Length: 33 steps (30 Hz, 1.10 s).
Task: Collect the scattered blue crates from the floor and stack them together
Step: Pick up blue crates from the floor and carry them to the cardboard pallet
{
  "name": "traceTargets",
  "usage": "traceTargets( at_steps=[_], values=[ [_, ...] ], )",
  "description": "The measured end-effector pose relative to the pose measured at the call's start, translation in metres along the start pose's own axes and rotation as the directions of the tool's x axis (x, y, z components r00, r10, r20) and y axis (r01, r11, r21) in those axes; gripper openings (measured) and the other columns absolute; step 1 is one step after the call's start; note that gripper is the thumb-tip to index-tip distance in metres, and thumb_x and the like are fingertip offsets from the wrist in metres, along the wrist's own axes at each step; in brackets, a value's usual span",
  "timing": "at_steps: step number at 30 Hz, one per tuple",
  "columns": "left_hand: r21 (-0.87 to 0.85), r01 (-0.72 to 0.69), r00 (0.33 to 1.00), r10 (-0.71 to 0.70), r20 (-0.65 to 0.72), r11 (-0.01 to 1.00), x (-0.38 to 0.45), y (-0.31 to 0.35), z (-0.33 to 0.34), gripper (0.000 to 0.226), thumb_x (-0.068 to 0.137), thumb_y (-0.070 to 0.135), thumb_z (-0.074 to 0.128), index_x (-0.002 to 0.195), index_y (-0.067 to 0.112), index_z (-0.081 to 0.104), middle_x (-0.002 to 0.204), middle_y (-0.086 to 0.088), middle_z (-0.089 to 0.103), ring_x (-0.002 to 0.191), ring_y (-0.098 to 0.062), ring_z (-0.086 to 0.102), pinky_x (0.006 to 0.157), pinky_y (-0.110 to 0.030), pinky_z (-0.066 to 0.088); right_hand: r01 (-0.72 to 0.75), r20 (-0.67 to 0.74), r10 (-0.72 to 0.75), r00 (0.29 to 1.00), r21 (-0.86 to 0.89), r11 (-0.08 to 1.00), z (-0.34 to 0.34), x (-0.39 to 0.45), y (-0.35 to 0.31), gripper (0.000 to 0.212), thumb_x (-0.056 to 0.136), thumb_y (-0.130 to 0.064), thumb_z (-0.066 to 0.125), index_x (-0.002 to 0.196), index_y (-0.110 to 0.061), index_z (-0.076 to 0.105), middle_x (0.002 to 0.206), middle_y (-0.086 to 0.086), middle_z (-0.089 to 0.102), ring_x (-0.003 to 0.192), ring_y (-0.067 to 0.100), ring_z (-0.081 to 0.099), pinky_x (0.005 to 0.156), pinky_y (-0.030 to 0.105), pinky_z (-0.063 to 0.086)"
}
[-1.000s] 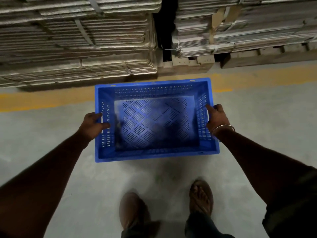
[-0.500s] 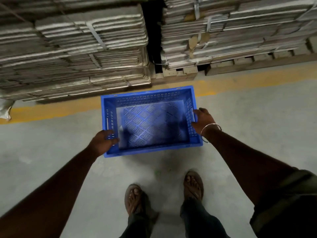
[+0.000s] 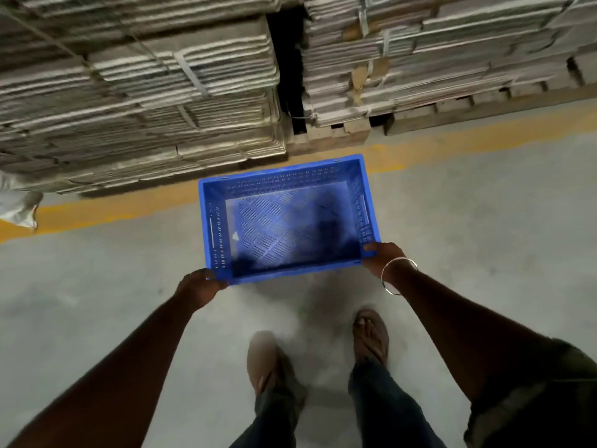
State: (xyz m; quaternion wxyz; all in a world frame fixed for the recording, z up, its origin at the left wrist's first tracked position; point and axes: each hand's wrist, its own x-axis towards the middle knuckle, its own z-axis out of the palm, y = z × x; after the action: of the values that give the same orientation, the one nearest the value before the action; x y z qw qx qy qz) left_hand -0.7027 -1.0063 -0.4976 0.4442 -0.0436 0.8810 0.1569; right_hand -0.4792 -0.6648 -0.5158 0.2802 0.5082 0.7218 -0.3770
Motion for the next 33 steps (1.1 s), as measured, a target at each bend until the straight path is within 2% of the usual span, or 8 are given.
traceTargets(
  at_steps=[4,9,13,17,23,25,28,33],
  values=[
    [-0.103,0.05,0.998,-0.054,-0.031,0.993,0.081,-0.032,0.027,0.051,0.07,0.036,0.082,0.113,0.012,0.069,0.123,-0.01,0.066,0.113,-0.033,0.063,0.097,-0.04,0.049,-0.026,0.002,0.026,1.0,-0.021,0.999,0.026,0.059,0.015,0.061,0.075,-0.035,0.068,0.134,-0.03,0.055,0.13,0.011,0.057,0.113,0.032,0.058,0.098,0.036,0.048],
    [-0.226,0.139,0.99,-0.137,0.024,0.964,0.072,-0.019,0.054,0.027,0.088,0.019,0.071,0.114,0.015,0.062,0.117,-0.009,0.06,0.102,-0.025,0.052,0.085,-0.037,0.039,-0.055,-0.043,0.054,0.998,-0.021,0.998,0.033,0.093,0.02,0.055,0.07,-0.037,0.071,0.121,-0.017,0.063,0.118,0.013,0.062,0.101,0.033,0.063,0.088,0.038,0.052],
    [-0.269,0.118,0.993,-0.114,0.033,0.956,0.1,-0.047,0.069,0.078,0.055,0.053,0.078,0.121,0.015,0.065,0.12,-0.013,0.066,0.107,-0.033,0.061,0.099,-0.05,0.049,-0.05,-0.059,0.047,0.997,-0.052,0.997,0.027,0.103,0.012,0.06,0.064,-0.045,0.067,0.112,-0.01,0.065,0.109,0.014,0.062,0.087,0.033,0.063,0.072,0.034,0.051],
    [-0.251,0.164,0.986,-0.16,0.038,0.954,0.08,-0.037,0.064,0.051,0.069,0.032,0.085,0.113,0.011,0.069,0.111,-0.012,0.068,0.104,-0.032,0.062,0.097,-0.045,0.049,-0.046,-0.092,0.041,0.995,-0.05,0.998,0.027,0.103,0.012,0.058,0.066,-0.042,0.07,0.113,-0.008,0.064,0.11,0.015,0.058,0.087,0.034,0.062,0.076,0.037,0.054],
    [-0.215,0.157,0.986,-0.141,0.089,0.964,0.079,-0.039,0.063,0.059,0.064,0.036,0.088,0.115,0.015,0.067,0.115,-0.009,0.066,0.109,-0.03,0.06,0.1,-0.042,0.047,0.002,-0.133,-0.012,0.991,-0.07,0.998,0.034,0.102,0.02,0.061,0.072,-0.035,0.073,0.125,-0.007,0.059,0.128,0.014,0.047,0.104,0.037,0.058,0.093,0.04,0.051],
    [-0.098,0.129,0.99,-0.123,0.068,0.987,0.076,-0.038,0.063,0.07,0.061,0.053,0.087,0.12,0.022,0.063,0.133,-0.012,0.055,0.122,-0.033,0.052,0.108,-0.046,0.041,0.009,-0.127,-0.019,0.992,-0.075,0.997,0.036,0.099,0.019,0.065,0.074,-0.036,0.072,0.132,-0.01,0.055,0.14,0.013,0.039,0.115,0.036,0.053,0.1,0.038,0.046],
    [0.223,-0.017,1.0,0.012,0.022,0.975,0.047,-0.02,0.059,0.062,0.085,0.038,0.073,0.14,0.02,0.051,0.151,-0.02,0.027,0.14,-0.038,0.025,0.119,-0.045,0.021,0.028,-0.115,-0.042,0.992,-0.118,0.993,0.031,0.083,0.016,0.065,0.077,-0.036,0.07,0.137,-0.017,0.053,0.157,0.012,0.021,0.135,0.033,0.039,0.11,0.033,0.037],
    [0.277,-0.228,0.973,0.205,0.109,0.933,-0.018,0.017,0.043,0.071,0.086,0.034,0.074,0.148,0.024,0.043,0.161,-0.009,0.021,0.145,-0.033,0.025,0.117,-0.042,0.028,0.103,-0.127,-0.112,0.985,-0.08,0.992,-0.001,0.03,0.005,0.072,0.076,-0.034,0.068,0.142,-0.017,0.044,0.159,0.013,0.02,0.143,0.032,0.028,0.113,0.034,0.034]
  ],
)
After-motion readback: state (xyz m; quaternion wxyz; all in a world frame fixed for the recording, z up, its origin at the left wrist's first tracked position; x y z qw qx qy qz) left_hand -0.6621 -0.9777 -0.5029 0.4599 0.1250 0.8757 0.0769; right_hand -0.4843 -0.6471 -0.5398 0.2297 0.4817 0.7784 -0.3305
